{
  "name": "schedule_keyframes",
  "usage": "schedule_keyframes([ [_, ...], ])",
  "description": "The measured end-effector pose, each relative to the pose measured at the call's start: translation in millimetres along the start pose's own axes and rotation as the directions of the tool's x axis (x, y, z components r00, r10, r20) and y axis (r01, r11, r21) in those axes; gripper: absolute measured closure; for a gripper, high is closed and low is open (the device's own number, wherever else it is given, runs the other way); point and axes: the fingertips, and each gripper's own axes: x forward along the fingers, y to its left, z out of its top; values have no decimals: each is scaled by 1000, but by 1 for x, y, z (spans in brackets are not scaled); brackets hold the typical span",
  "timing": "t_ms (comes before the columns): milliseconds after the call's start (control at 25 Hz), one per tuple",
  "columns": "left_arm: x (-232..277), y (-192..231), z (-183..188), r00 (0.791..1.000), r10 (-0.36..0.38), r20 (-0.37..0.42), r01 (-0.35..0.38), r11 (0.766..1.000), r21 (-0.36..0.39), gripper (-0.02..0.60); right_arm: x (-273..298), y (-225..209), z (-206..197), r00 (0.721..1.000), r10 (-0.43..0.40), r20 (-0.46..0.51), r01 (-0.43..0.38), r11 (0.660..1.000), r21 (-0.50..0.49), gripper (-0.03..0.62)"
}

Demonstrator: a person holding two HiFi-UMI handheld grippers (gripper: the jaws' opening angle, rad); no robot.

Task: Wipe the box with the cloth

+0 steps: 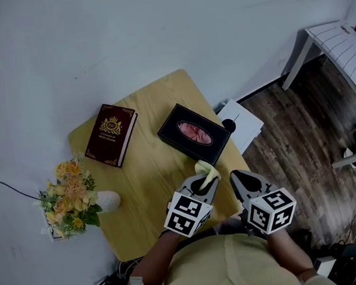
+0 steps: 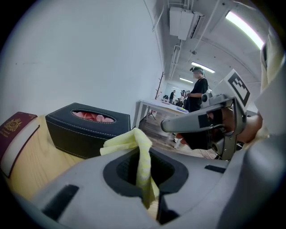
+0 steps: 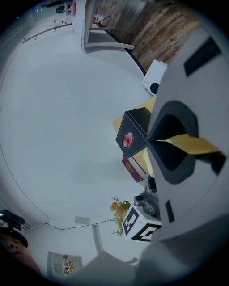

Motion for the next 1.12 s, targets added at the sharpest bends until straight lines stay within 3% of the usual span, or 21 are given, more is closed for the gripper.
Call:
schedule_keyframes([
  [360, -34, -11, 29, 997, 4, 77, -8, 999, 52, 546, 5, 1, 12, 1000, 12, 15, -11, 1000, -15, 563],
  [760, -41, -6, 56, 987, 39, 154, -49, 997, 66, 546, 0, -21, 38, 997, -30, 75, 32, 999, -21, 563],
  [960, -11, -24, 64, 989, 1, 149, -11, 998, 70, 546, -9, -38, 49, 991, -76, 114, 77, 997, -4, 563],
  [1120, 17, -27, 50, 995, 47, 93, -56, 994, 98, 546, -13, -48, 54, 989, -92, 120, 93, 996, -3, 563],
])
